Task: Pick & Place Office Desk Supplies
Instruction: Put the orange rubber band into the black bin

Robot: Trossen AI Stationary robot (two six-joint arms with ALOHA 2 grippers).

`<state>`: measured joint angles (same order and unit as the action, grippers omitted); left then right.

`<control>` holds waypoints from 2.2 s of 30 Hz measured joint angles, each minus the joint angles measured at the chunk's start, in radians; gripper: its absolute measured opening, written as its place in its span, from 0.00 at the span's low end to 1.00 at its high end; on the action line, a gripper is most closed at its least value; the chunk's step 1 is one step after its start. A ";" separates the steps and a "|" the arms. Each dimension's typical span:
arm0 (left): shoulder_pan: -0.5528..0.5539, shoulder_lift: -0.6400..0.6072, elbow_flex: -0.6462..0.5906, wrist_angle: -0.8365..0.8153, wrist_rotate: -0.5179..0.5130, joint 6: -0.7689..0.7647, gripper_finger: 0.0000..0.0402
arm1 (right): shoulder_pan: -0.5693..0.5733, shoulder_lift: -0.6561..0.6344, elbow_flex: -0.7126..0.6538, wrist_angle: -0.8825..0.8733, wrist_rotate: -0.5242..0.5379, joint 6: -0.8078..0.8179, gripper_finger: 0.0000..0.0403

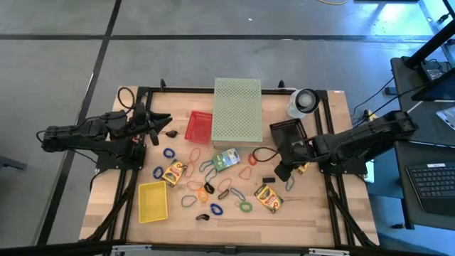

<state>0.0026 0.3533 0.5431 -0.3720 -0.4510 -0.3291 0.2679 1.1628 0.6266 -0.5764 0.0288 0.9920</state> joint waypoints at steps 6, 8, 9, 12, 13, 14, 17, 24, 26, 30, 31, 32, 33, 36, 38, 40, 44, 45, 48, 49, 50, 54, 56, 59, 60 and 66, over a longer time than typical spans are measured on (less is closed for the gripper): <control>0.000 -0.005 0.001 0.007 0.000 0.000 0.22 | 0.031 0.039 -0.047 0.087 0.001 0.052 0.29; 0.000 -0.005 0.001 0.008 0.000 0.000 0.23 | 0.031 0.052 -0.049 0.079 0.030 0.083 0.32; 0.000 -0.005 0.001 0.008 0.000 0.000 0.23 | 0.031 0.059 -0.049 0.082 0.045 0.097 0.33; 0.000 -0.005 0.001 0.008 0.004 0.000 0.23 | 0.031 0.086 -0.048 0.082 0.088 0.112 0.35; 0.000 -0.005 0.001 0.008 0.007 0.000 0.23 | 0.031 0.098 -0.048 0.082 0.095 0.116 0.35; 0.000 -0.005 0.001 0.008 0.008 0.000 0.23 | 0.031 0.111 -0.048 0.082 0.099 0.116 0.35; 0.000 -0.005 0.001 0.009 0.008 -0.001 0.23 | 0.030 0.153 -0.048 0.082 0.102 0.132 0.35; 0.000 -0.005 0.001 0.009 0.009 -0.027 0.23 | 0.030 0.225 -0.048 0.095 0.112 0.179 0.35; 0.000 -0.005 0.001 0.010 0.008 -0.027 0.23 | 0.030 0.242 -0.048 0.097 0.116 0.179 0.35; 0.000 -0.005 0.001 0.033 0.009 -0.027 0.23 | 0.031 0.265 -0.043 0.097 0.129 0.179 0.35; 0.000 -0.005 0.001 0.039 0.008 -0.027 0.23 | 0.031 0.268 -0.042 0.096 0.134 0.179 0.35; 0.000 -0.005 0.001 0.044 0.008 -0.027 0.23 | 0.031 0.270 -0.042 0.096 0.138 0.179 0.35; 0.000 -0.005 0.001 0.047 0.009 -0.027 0.23 | 0.031 0.272 -0.042 0.095 0.141 0.179 0.35; 0.000 -0.005 0.001 0.056 0.008 -0.027 0.23 | 0.031 0.274 -0.043 0.094 0.155 0.179 0.33; 0.000 -0.005 0.001 0.056 0.008 -0.027 0.22 | 0.031 0.274 -0.043 0.093 0.157 0.179 0.30; 0.000 -0.005 0.001 0.056 0.008 -0.027 0.22 | 0.031 0.274 -0.044 0.089 0.162 0.186 0.25; 0.000 -0.005 0.001 0.056 0.008 -0.027 0.22 | 0.031 0.275 -0.045 0.080 0.171 0.204 0.10; 0.000 -0.005 0.001 0.056 0.008 -0.027 0.22 | 0.030 0.275 -0.045 0.081 0.172 0.204 0.06; 0.000 -0.005 0.001 0.056 0.008 -0.027 0.22 | 0.030 0.276 -0.045 0.085 0.171 0.208 0.02; 0.000 -0.005 0.001 0.056 0.008 -0.027 0.22 | 0.030 0.276 -0.045 0.086 0.170 0.218 0.02; 0.000 -0.005 0.001 0.056 0.008 -0.027 0.22 | 0.030 0.276 -0.045 0.086 0.168 0.227 0.02; 0.000 -0.005 0.001 0.056 0.008 -0.027 0.22 | 0.029 0.276 -0.044 0.086 0.141 0.228 0.01; 0.000 -0.005 0.001 0.056 0.008 -0.028 0.22 | 0.031 0.277 -0.036 0.080 0.125 0.221 0.01; 0.000 -0.005 0.001 0.056 0.008 -0.042 0.22 | 0.032 0.284 -0.005 0.075 0.090 0.194 0.00; 0.000 -0.005 0.001 0.056 0.008 -0.047 0.22 | 0.034 0.285 0.013 0.079 0.069 0.179 0.00; 0.000 -0.005 0.001 0.059 0.013 -0.054 0.22 | 0.047 0.281 0.106 0.048 0.053 0.124 0.00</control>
<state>0.0025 0.3485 0.5438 -0.3131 -0.4381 -0.3829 0.3149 1.4441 0.7321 -0.5281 0.0818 1.1157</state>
